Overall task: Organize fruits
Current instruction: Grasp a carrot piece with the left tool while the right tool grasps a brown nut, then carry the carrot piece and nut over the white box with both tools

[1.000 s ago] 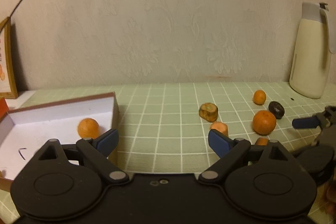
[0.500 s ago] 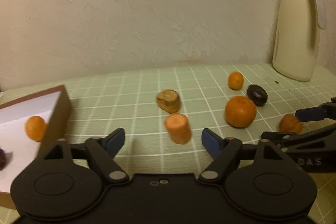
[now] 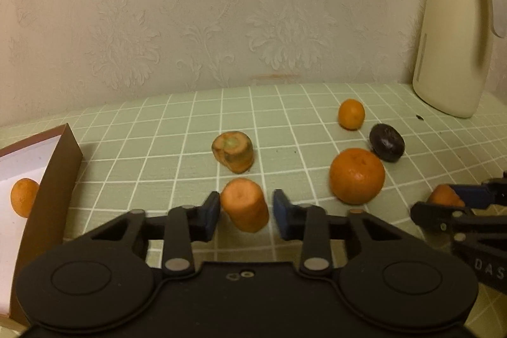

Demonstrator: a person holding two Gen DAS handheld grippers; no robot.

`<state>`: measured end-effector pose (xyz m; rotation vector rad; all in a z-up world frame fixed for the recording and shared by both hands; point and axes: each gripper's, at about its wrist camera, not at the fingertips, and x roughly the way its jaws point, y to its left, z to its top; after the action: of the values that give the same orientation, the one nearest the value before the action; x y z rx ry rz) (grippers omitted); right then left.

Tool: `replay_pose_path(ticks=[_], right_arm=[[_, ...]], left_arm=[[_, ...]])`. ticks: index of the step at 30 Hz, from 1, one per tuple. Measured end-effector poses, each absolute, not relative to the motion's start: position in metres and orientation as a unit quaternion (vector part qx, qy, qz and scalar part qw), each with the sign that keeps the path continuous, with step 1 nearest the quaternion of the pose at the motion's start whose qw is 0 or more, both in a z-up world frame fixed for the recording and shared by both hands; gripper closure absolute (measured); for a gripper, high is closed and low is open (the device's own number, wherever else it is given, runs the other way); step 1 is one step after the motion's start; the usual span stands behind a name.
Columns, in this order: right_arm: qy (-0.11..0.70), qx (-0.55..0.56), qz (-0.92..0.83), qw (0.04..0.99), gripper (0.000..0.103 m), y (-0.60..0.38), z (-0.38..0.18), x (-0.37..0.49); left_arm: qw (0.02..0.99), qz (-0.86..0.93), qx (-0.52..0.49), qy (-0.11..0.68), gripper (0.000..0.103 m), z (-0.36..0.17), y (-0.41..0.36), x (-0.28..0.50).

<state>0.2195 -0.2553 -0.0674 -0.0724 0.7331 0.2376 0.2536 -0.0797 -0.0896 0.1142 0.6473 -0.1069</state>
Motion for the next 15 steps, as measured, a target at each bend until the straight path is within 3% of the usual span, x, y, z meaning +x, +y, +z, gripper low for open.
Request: replay_pose_path(ticks=[15], right_arm=[[0.329, -0.036, 0.119, 0.936, 0.073, -0.247, -0.044, 0.207]], left_arm=[[0.954, -0.07, 0.056, 0.286, 0.083, -0.046, -0.071, 0.215]])
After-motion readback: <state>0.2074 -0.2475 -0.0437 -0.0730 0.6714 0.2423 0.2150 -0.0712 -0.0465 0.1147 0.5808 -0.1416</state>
